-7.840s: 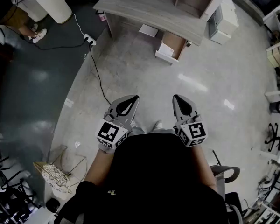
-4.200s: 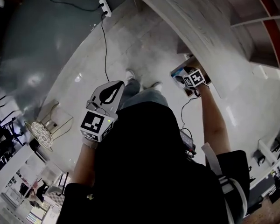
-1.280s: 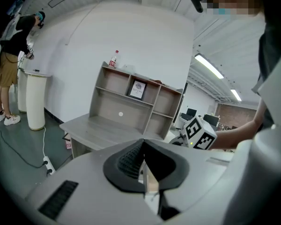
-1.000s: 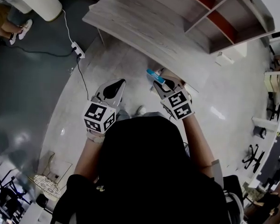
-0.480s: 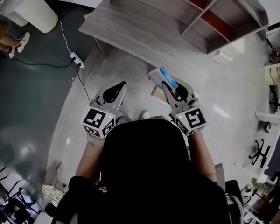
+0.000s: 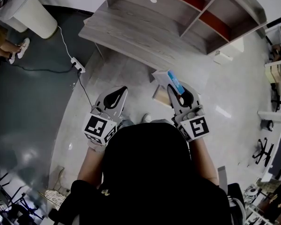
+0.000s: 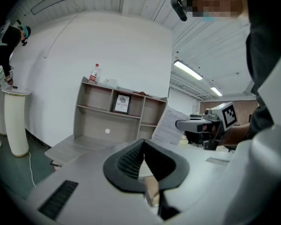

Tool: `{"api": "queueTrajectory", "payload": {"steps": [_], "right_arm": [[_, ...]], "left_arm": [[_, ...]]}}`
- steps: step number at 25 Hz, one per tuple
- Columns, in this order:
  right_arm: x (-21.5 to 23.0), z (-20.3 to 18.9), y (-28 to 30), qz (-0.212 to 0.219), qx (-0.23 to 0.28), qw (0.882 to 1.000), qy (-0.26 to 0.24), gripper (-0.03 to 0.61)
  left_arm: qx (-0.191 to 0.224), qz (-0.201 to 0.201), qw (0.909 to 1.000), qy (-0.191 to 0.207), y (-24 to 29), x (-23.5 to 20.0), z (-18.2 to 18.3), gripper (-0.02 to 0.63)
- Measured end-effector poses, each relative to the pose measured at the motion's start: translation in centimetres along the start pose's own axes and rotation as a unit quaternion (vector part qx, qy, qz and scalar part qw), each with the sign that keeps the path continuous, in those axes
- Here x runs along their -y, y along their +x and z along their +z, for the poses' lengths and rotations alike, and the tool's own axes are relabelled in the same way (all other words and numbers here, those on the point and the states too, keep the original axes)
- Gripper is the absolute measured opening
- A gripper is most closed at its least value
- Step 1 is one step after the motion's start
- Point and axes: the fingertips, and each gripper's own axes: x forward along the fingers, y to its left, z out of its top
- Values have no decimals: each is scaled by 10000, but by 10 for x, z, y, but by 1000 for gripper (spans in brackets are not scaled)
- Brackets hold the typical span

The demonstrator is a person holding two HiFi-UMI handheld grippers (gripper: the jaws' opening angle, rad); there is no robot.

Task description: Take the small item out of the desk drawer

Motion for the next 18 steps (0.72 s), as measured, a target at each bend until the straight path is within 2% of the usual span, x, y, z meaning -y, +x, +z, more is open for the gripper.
{"api": "queueTrajectory", "payload": {"steps": [18], "right_arm": [[3,-19,-9,-180,-344,9992,-61,77]], "left_arm": [[-95,25,9999,45,0,4,-2,9]]}}
